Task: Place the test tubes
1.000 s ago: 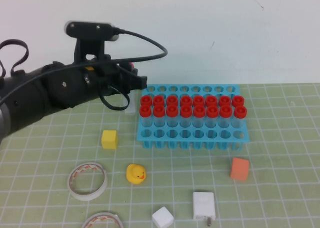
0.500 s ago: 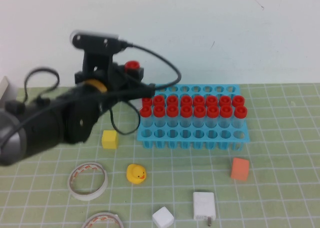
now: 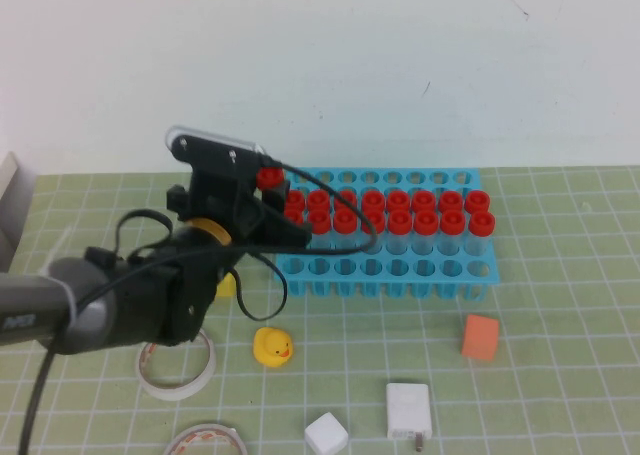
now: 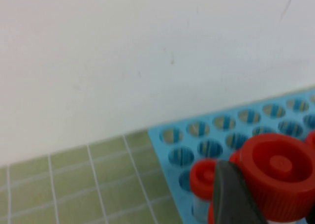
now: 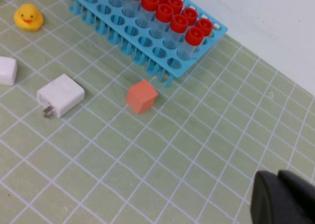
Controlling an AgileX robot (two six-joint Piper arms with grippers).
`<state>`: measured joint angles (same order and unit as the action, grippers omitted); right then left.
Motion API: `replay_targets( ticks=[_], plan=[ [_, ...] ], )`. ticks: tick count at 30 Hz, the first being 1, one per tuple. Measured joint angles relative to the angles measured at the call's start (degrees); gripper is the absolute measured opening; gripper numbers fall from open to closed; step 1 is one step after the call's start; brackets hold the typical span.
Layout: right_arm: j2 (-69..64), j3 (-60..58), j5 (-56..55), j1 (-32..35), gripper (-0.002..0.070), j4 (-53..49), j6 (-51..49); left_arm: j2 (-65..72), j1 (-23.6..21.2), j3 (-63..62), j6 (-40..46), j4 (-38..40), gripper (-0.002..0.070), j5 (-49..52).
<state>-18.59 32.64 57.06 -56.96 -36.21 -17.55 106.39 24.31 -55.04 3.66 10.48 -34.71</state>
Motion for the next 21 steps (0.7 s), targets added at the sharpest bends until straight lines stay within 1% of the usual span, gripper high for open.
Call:
replay_targets(
  ticks=[4,9,12,21],
  plan=[
    [0.0,0.0,0.0,0.0,0.0,0.0,0.0,1.9,0.1,0.0,-1.8,-1.4,0.0265,-1.1],
    [0.0,0.0,0.0,0.0,0.0,0.0,0.0,2.8,0.2,0.0,-6.6,-5.8,0.0265,-2.8],
    [0.0,0.0,0.0,0.0,0.0,0.0,0.0,3.7,0.2,0.0,-8.8,-6.7,0.0265,-4.5],
    [0.0,0.0,0.0,0.0,0.0,0.0,0.0,8.0,0.2,0.0,-9.5,-7.3,0.0265,-9.4]
  ],
)
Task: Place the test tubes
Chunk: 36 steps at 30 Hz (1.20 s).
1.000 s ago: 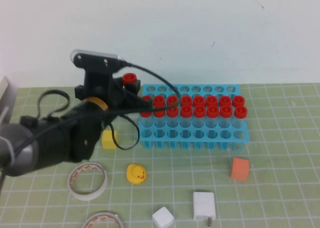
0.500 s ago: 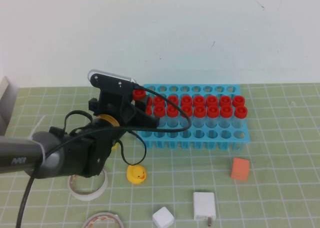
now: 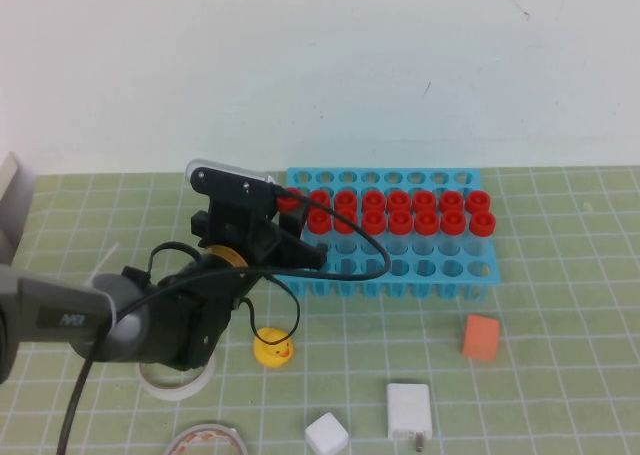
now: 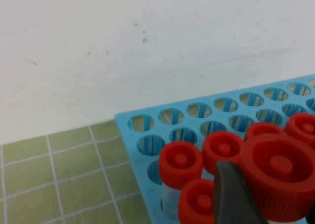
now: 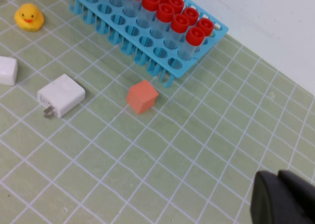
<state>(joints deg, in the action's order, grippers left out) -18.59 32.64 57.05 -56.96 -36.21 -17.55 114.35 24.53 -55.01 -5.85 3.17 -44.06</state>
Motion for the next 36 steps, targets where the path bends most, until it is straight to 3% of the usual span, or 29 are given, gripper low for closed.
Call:
replay_targets(
  ticks=[23,24,27,36],
  plan=[
    [0.0,0.0,0.0,0.0,0.0,0.0,0.0,4.2,0.0,0.0,3.6,1.3,0.0265,-6.9],
    [0.0,0.0,0.0,4.4,-0.0001,-0.1,0.0,4.2,0.0,0.0,3.7,1.3,0.0265,-6.9],
    [0.0,0.0,0.2,0.7,-0.0001,-0.1,0.0,4.2,0.0,0.0,3.8,1.3,0.0265,-6.9],
    [0.0,0.0,0.2,0.2,-0.0001,0.0,0.0,4.2,0.0,0.0,3.5,1.3,0.0265,-6.7]
  ],
)
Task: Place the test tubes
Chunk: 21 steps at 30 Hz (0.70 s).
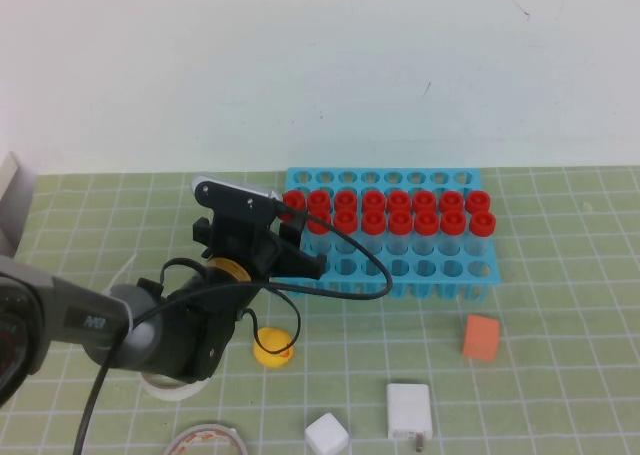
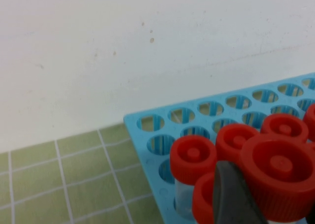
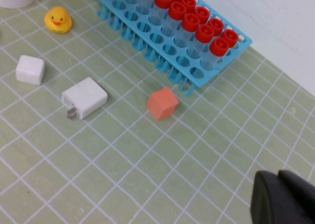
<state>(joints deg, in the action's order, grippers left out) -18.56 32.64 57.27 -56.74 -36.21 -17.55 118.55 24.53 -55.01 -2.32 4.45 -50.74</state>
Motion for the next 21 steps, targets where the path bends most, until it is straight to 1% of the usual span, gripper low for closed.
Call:
replay_targets(
  ticks=[6,21],
  plan=[
    [0.0,0.0,0.0,0.0,-0.0001,0.0,0.0,0.2,0.0,0.0,-1.8,0.0,0.0265,1.7],
    [0.0,0.0,0.0,0.0,-0.0001,0.0,0.0,3.6,0.0,0.0,-2.1,0.0,0.0265,-2.6]
  ],
)
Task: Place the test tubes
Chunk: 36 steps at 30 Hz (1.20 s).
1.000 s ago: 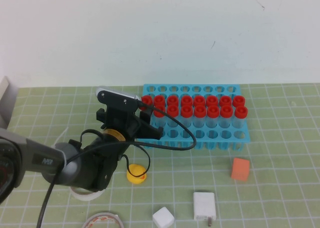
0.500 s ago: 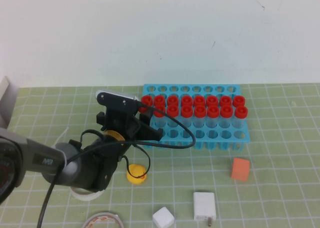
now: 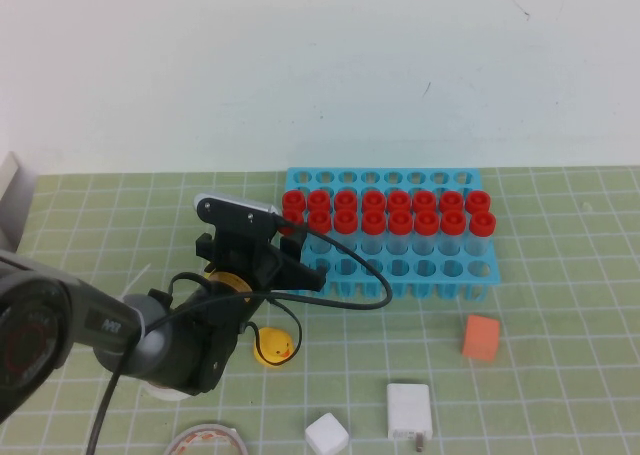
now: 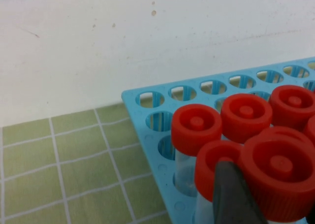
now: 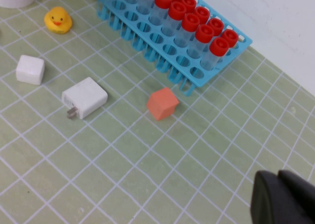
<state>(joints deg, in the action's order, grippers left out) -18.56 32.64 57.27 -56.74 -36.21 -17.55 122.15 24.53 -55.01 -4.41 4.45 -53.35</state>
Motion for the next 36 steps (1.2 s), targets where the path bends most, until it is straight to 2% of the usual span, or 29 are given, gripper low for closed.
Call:
replay_targets(
  ticks=[2,7,9,12,14,16,23,25,31,36],
  plan=[
    [0.0,0.0,0.0,0.0,-0.0001,0.0,0.0,0.0,0.0,0.0,0.0,0.0,0.0283,0.0],
    [0.0,0.0,0.0,0.0,-0.0001,0.0,0.0,-0.1,0.0,0.0,0.0,-1.4,0.049,0.7],
    [0.0,0.0,0.0,0.0,-0.0001,0.0,0.0,-1.2,0.0,0.0,0.0,-2.9,0.0521,1.6],
    [0.0,0.0,0.0,0.0,-0.0001,0.0,0.0,-4.5,0.0,0.3,0.2,-4.1,0.0515,2.4],
    [0.0,0.0,0.0,0.0,-0.0001,0.0,0.0,-7.7,0.0,1.5,1.1,-3.7,0.0488,2.4],
    [0.0,0.0,0.0,-0.1,-0.0001,0.0,0.0,-11.8,0.0,3.1,2.7,-2.2,0.0429,2.4],
    [0.0,0.0,0.0,-0.1,-0.0001,0.0,0.0,-30.7,0.0,10.5,13.2,0.0,0.0092,3.5],
    [0.0,0.0,0.0,-0.1,-0.0001,0.0,0.0,-36.4,0.0,11.5,15.4,0.1,0.0043,6.5],
    [0.0,0.0,0.0,-0.1,-0.0001,0.0,0.0,-52.7,0.0,12.1,17.3,0.1,0.0004,22.4],
    [0.0,0.0,0.0,-0.1,-0.0001,0.0,0.0,-63.2,0.0,12.1,17.8,0.1,0.0001,29.8]
  ],
)
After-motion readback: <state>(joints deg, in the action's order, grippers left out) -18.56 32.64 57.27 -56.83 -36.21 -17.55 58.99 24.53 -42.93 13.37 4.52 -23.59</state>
